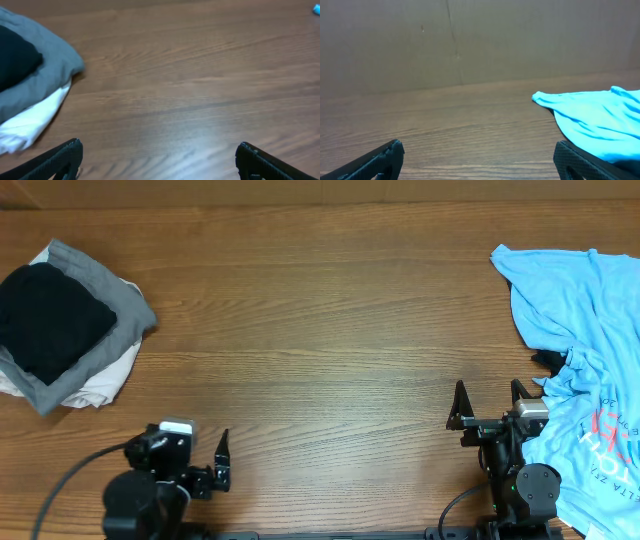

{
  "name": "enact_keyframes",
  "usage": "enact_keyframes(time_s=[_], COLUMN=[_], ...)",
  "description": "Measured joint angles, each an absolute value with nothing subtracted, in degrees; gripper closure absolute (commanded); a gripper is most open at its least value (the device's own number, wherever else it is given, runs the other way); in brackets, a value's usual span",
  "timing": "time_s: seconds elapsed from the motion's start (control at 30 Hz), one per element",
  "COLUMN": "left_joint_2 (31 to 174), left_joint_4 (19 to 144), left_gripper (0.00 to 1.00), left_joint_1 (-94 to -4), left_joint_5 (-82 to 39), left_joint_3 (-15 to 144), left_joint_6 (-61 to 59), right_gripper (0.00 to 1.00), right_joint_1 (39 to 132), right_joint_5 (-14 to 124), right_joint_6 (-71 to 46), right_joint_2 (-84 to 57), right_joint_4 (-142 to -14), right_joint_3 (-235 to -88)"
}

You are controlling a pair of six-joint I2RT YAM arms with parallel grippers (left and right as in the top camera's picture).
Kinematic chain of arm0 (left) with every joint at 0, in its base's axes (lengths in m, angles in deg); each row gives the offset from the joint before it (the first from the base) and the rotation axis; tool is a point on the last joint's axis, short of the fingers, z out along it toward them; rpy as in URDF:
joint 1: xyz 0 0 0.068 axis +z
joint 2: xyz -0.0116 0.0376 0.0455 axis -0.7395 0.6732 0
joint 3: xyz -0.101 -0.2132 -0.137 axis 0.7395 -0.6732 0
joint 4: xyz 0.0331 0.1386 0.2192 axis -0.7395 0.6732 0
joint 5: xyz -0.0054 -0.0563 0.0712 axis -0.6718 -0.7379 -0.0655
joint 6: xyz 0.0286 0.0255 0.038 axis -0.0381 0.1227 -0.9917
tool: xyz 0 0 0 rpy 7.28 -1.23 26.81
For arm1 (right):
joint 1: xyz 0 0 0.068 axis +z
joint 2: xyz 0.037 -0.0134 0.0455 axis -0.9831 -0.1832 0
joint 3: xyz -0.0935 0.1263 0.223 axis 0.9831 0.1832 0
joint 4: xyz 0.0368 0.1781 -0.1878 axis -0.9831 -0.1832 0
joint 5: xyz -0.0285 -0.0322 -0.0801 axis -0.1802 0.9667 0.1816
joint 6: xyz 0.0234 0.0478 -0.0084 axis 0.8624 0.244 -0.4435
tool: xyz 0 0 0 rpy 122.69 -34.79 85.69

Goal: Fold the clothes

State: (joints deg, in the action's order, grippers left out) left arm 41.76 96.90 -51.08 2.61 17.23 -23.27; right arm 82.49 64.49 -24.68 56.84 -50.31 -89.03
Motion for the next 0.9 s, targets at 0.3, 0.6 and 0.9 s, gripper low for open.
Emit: enact_keyframes(time_s=[0.3,0.6,0.9], left_joint_2=[32.39,32.02,32.02], left_joint_4=[75.37,47.55,51.37], left_gripper=[0.00,0.00,0.00], left_joint_1=[-51.08,-51.08,-51.08], left_joint_5=[2.77,2.81,3.20], left_joint_3=[-1.09,-13.24,-14.82], left_joint_6=[-23.97,-24.62,-24.65], right_gripper=[0.00,0.00,0.00], right_joint_1=[82.49,82.49,82.49], right_joint_5=[64.47,64.47,64.49], right_joint_6=[-24.70,-24.70,-24.70], right_joint_2=[56.84,56.84,56.84], right_joint_4=[-50.34,-50.34,-50.31], right_joint_3=[-89.03,-89.03,-89.03])
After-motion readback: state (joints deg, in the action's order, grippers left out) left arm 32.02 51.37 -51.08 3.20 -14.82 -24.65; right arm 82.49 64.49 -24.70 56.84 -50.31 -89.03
